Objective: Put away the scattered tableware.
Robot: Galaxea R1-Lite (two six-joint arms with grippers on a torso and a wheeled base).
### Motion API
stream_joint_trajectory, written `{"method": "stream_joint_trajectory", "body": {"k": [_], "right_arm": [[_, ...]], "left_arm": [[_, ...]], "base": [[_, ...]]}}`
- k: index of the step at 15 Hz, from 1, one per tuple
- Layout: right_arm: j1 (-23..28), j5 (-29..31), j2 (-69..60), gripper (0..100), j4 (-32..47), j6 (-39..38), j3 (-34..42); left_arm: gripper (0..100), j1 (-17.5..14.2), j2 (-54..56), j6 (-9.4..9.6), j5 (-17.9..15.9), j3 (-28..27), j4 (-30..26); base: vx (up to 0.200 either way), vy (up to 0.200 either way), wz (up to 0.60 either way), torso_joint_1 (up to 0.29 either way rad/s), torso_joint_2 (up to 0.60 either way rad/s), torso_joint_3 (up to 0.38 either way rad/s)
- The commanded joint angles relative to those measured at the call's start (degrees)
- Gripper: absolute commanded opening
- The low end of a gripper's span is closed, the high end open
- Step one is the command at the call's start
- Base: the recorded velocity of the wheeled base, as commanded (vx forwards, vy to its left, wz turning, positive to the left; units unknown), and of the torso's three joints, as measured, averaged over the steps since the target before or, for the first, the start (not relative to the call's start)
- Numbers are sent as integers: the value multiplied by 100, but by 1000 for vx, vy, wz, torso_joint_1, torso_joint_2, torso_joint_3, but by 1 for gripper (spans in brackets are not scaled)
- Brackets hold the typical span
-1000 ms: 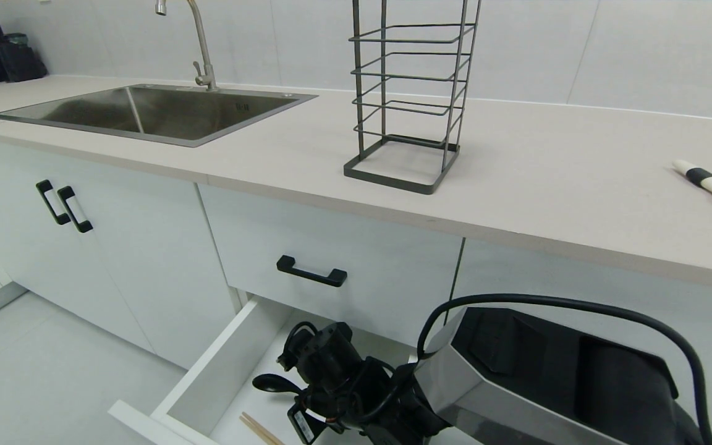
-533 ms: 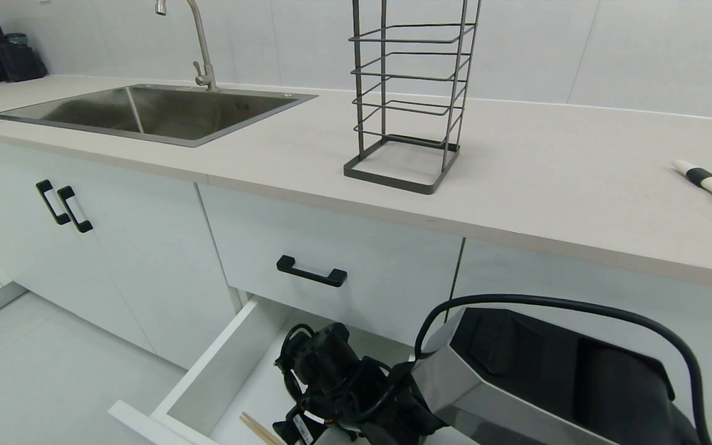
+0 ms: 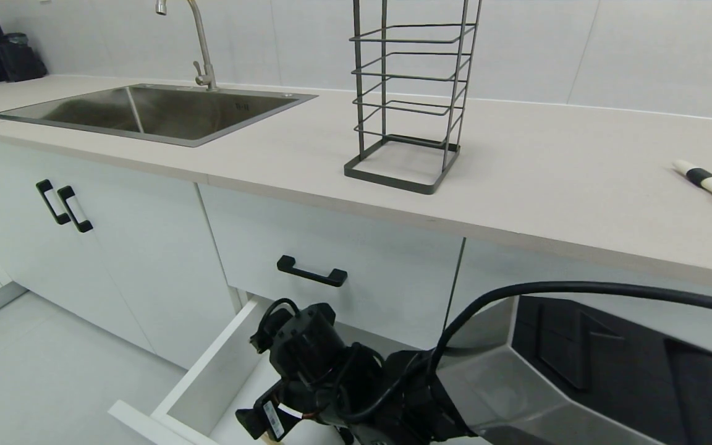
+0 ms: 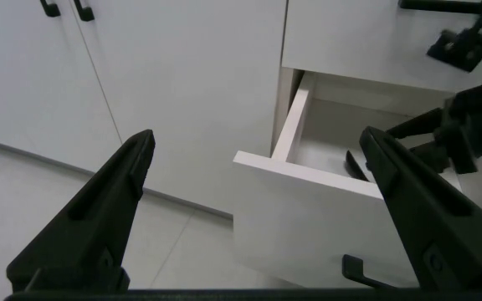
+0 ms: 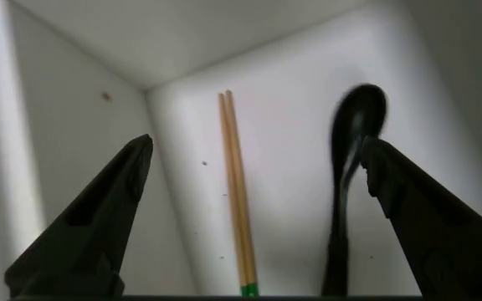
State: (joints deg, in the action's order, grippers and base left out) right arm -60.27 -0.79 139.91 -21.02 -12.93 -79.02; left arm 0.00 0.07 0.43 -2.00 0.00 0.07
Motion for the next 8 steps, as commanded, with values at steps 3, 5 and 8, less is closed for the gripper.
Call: {"method": "stream_joint_trajectory", "body": {"k": [3, 5, 8], "right_arm": [[-310, 0, -1036, 100, -34, -25, 739], [-398, 18, -1432, 100, -192, -34, 1117], [-512, 114, -1959, 100, -517, -78, 1723]], "left_arm": [[100, 0, -7, 1, -2, 0, 10], [100, 0, -7, 1, -2, 0, 10], [100, 0, -7, 1, -2, 0, 10]], "base": [[0, 0, 0, 0, 0, 0], [0, 0, 0, 0, 0, 0], [0, 0, 0, 0, 0, 0]]}}
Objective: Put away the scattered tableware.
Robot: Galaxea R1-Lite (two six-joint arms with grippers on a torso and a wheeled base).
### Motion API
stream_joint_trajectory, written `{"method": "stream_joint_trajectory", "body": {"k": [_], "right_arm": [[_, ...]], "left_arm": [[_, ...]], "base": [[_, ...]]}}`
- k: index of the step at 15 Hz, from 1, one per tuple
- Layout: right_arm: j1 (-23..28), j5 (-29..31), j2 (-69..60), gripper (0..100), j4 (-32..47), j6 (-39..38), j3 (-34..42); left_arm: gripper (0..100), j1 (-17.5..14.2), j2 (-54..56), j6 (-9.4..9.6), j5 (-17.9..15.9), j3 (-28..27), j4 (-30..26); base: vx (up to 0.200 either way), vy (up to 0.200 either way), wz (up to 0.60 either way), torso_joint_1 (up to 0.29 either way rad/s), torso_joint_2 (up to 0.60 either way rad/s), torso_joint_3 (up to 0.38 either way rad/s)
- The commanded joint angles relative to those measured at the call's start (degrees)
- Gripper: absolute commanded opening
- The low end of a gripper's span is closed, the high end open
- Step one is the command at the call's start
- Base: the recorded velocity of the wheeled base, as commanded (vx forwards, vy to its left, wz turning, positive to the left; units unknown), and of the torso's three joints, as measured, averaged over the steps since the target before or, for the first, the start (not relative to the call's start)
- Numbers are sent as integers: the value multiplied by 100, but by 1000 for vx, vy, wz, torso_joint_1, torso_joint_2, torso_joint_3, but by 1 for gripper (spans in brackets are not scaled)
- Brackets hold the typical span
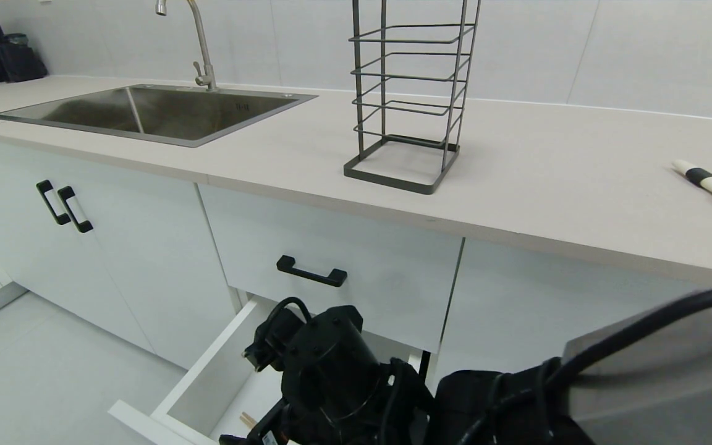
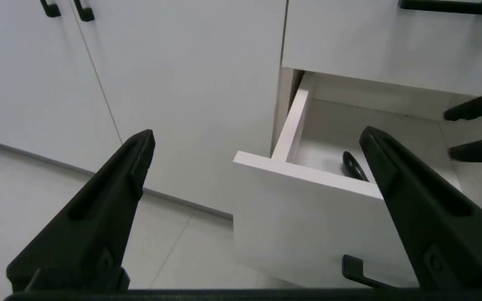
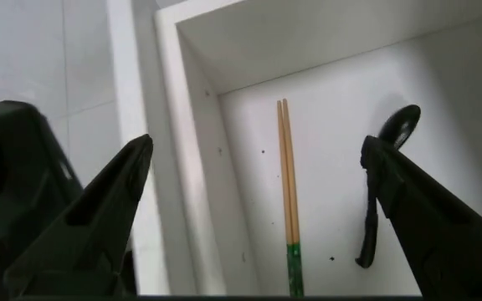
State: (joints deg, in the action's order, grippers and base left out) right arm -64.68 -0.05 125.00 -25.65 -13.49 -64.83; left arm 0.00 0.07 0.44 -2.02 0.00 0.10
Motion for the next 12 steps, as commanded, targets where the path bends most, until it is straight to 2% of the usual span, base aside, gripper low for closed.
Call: {"method": "stream_joint_trajectory", "body": {"k": [1, 4, 5, 9, 12], "right_arm": [[-97, 84, -679, 100, -63, -162, 471], [-273, 207, -1417, 100, -89, -602, 1183], [-352, 383, -1813, 100, -256, -690, 1535], [-396, 409, -2692, 100, -1065, -751, 3082], [-396, 374, -2876, 100, -1118, -707, 3284]], "left_arm": [[100, 0, -7, 0, 0, 0, -1], [100, 0, -7, 0, 0, 0, -1], [100, 0, -7, 0, 0, 0, 8], [100, 0, -7, 0, 0, 0, -1], [100, 0, -7, 0, 0, 0, -1]], "base": [[0, 0, 0, 0, 0, 0], [0, 0, 0, 0, 0, 0], [0, 0, 0, 0, 0, 0], [0, 0, 0, 0, 0, 0], [0, 0, 0, 0, 0, 0]]}}
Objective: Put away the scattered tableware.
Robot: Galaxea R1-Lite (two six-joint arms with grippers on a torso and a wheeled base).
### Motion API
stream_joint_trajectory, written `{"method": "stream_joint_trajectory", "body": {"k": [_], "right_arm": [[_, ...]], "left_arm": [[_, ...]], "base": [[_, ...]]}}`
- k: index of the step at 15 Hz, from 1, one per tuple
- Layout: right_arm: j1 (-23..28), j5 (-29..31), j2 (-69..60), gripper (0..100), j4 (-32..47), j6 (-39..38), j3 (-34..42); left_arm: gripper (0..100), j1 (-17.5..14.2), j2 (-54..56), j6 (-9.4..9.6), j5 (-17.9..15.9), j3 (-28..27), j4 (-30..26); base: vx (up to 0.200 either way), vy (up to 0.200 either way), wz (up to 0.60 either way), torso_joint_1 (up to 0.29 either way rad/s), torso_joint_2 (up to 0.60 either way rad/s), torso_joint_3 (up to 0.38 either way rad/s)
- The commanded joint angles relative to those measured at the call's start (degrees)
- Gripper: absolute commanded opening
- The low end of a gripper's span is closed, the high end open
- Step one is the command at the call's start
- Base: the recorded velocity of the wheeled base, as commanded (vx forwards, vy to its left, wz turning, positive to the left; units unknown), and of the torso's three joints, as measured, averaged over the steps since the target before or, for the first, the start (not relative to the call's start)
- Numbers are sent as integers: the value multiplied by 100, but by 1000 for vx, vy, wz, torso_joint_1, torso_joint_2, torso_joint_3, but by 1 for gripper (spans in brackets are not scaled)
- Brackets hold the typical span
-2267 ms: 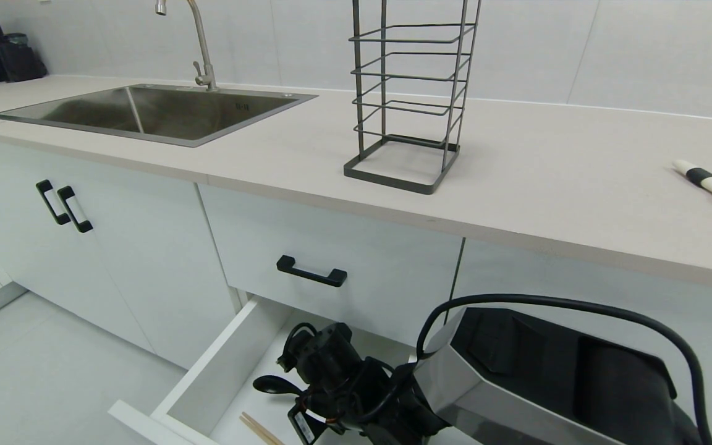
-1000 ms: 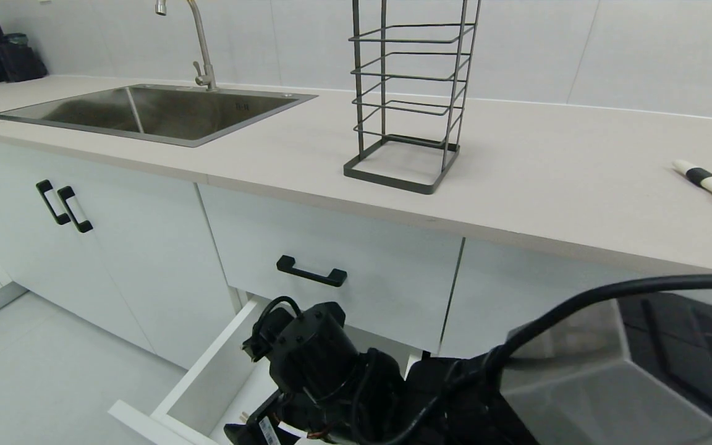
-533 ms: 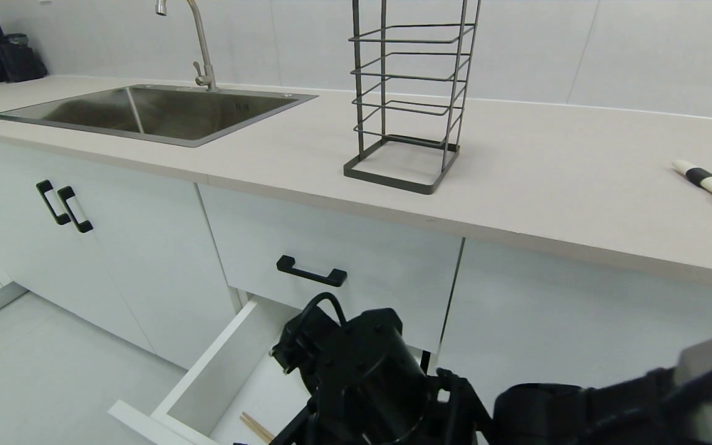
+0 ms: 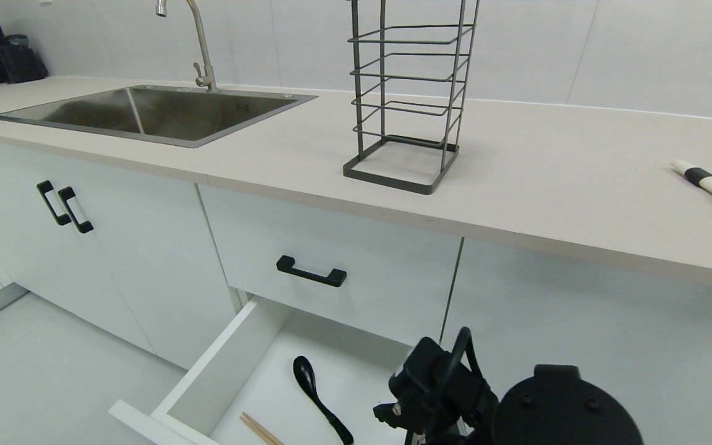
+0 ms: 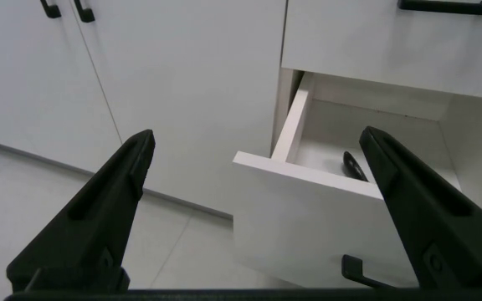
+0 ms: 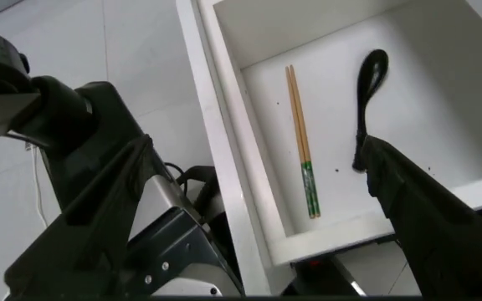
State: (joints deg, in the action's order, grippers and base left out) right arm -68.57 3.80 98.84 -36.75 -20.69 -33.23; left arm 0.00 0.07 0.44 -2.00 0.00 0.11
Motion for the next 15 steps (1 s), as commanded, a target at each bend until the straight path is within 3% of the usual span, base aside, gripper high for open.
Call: {"method": "stream_joint_trajectory", "body": {"k": [1, 4, 7, 10, 12, 14, 15], "right_arm": [[-7, -11, -357, 100, 2, 21, 159], [11, -20, -805, 100, -69, 197, 678], [230, -635, -1614, 100, -271, 680, 1811], [248, -881, -2457, 100, -403, 654, 2611], [599, -899, -3064, 100, -394, 548, 2690], [2155, -1690, -4312, 100, -341, 750, 2787], [2480, -1927, -4567, 100, -306, 838, 2813]], "left_arm": [[100, 0, -7, 0, -2, 0, -2], [100, 0, -7, 0, -2, 0, -2], [100, 0, -7, 0, -2, 0, -2], [100, 0, -7, 0, -2, 0, -2], [100, 0, -7, 0, -2, 0, -2], [100, 0, -7, 0, -2, 0, -2], [100, 0, -7, 0, -2, 0, -2]], "base": [[0, 0, 0, 0, 0, 0], [0, 0, 0, 0, 0, 0], [0, 0, 0, 0, 0, 0], [0, 0, 0, 0, 0, 0], [0, 0, 0, 0, 0, 0], [0, 0, 0, 0, 0, 0], [0, 0, 0, 0, 0, 0]]}}
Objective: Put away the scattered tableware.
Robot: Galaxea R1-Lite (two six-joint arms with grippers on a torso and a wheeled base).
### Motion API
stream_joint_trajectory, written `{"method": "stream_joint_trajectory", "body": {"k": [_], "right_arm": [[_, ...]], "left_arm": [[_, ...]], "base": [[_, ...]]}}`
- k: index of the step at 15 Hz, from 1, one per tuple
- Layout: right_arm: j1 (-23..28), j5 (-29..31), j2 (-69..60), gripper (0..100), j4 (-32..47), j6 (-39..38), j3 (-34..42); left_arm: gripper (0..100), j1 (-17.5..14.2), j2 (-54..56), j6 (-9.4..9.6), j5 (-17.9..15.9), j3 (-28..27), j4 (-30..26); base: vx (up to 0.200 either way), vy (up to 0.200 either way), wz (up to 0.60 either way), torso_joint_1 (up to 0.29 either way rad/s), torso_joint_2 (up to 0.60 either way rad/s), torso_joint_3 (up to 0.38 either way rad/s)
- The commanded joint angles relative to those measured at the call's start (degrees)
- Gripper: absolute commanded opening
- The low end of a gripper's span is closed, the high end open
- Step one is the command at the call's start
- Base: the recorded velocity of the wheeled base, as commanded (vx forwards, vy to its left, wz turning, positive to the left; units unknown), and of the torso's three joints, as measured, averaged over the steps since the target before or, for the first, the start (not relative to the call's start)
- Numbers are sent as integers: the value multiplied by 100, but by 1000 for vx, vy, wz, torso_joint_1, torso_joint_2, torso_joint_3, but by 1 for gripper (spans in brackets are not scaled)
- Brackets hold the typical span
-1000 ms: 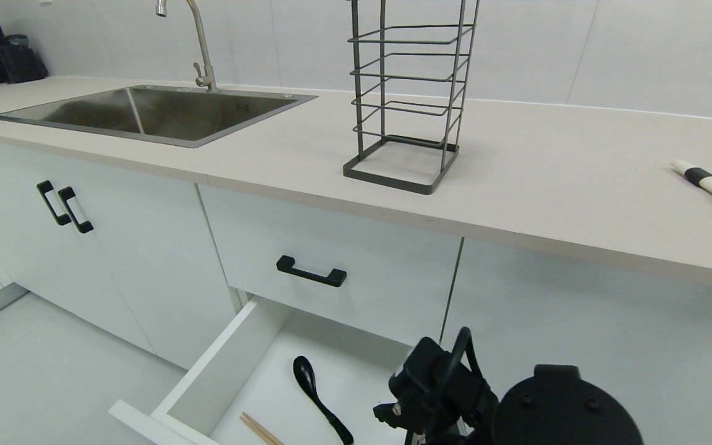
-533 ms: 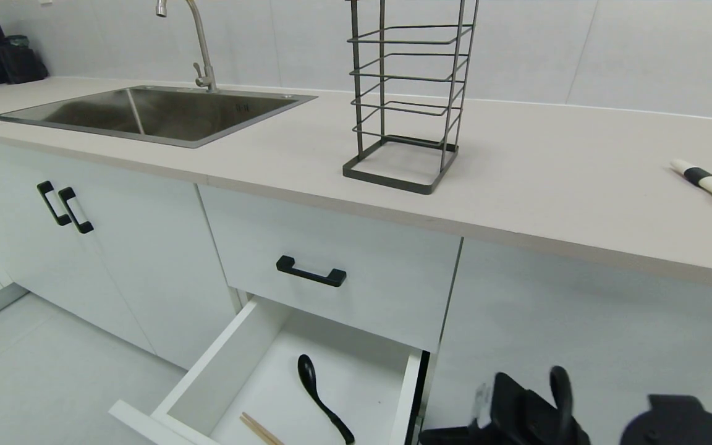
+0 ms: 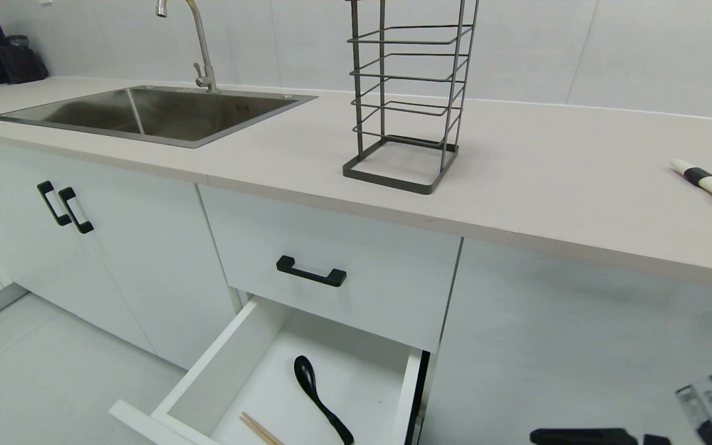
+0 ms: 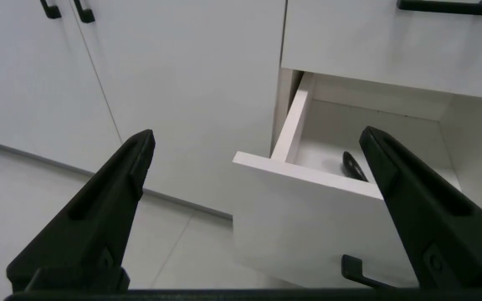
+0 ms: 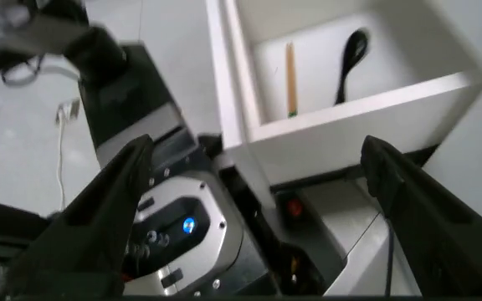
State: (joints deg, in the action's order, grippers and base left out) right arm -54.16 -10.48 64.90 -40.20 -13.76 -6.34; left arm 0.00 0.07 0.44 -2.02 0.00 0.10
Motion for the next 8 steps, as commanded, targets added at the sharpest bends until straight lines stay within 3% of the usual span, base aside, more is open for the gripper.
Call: {"method": "stream_joint_trajectory", "body": {"k": [1, 4, 8], "right_arm": [[1602, -859, -1938, 100, 268, 304, 159], [2217, -929, -3168, 100, 663, 700, 151], [2648, -1210, -4504, 100, 1410, 726, 151]], "left_arm": [[100, 0, -7, 0, 0, 0, -1], [100, 0, -7, 0, 0, 0, -1], [100, 0, -7, 0, 0, 0, -1]], "base": [[0, 0, 0, 0, 0, 0], [0, 0, 0, 0, 0, 0], [0, 0, 0, 0, 0, 0]]}}
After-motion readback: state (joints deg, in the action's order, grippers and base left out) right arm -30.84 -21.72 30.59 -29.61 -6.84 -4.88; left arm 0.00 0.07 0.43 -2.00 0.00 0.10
